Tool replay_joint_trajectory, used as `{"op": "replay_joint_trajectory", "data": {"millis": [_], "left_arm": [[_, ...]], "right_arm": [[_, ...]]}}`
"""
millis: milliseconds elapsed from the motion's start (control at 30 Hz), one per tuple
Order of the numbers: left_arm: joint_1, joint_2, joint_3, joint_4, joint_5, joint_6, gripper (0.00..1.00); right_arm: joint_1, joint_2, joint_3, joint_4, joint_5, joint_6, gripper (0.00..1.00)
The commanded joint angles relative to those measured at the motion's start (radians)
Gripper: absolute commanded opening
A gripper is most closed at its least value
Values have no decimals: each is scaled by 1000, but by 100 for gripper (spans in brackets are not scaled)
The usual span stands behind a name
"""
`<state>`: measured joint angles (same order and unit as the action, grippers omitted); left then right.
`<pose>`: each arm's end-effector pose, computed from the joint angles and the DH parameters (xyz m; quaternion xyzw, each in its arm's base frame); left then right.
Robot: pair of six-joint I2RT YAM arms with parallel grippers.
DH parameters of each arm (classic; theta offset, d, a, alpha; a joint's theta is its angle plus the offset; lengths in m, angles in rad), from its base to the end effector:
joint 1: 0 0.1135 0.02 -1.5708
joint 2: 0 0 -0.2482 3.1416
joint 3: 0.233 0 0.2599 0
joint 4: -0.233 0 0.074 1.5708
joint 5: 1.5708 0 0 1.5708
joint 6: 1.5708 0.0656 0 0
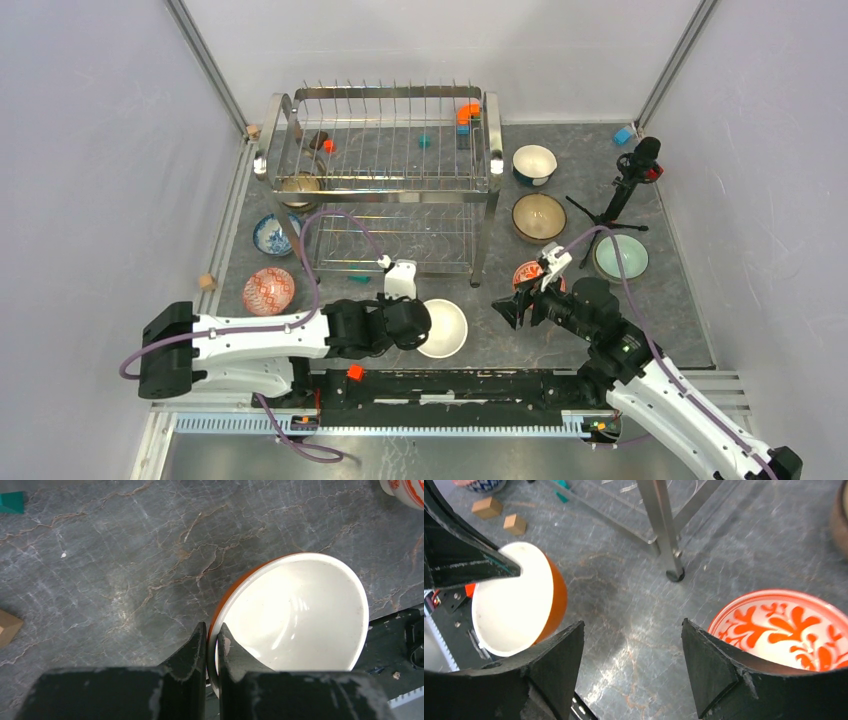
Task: Unload the bowls from the dish rack
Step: Place the bowl at the center of the board.
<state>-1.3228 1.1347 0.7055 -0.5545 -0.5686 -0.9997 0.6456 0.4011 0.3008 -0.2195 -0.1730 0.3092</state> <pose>0.0936 -0.2256 0.1802 0.0677 0.9199 -0.1479 0.3569 0.1375 0.1177 0.2012 -0.1851 0.7878 0.3302 0.4859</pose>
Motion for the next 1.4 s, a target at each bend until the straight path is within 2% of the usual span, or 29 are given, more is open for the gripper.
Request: {"op": "replay_joint_trajectory", "data": {"millis": [0, 467, 800, 1000, 1133, 1367], "left_arm": [[-5, 25, -8, 102, -6, 7, 2], [-13, 123, 57, 117, 8, -31, 2], [-26, 159, 67, 143, 29, -45, 2], [-28, 145, 54, 155, 26, -53, 2], [-29, 145, 54, 154, 27, -59, 2], [-30, 159, 39, 155, 16, -117, 2]], "right_arm": [[1, 23, -52, 61, -74, 70, 75], [106, 164, -14, 81, 47, 107, 72], [308, 281, 41, 58, 207, 128, 71], [379, 335, 66, 78, 253, 145, 69], [411, 391, 86, 69, 299, 152, 65], [429, 469, 111, 57, 345, 164, 51]]}}
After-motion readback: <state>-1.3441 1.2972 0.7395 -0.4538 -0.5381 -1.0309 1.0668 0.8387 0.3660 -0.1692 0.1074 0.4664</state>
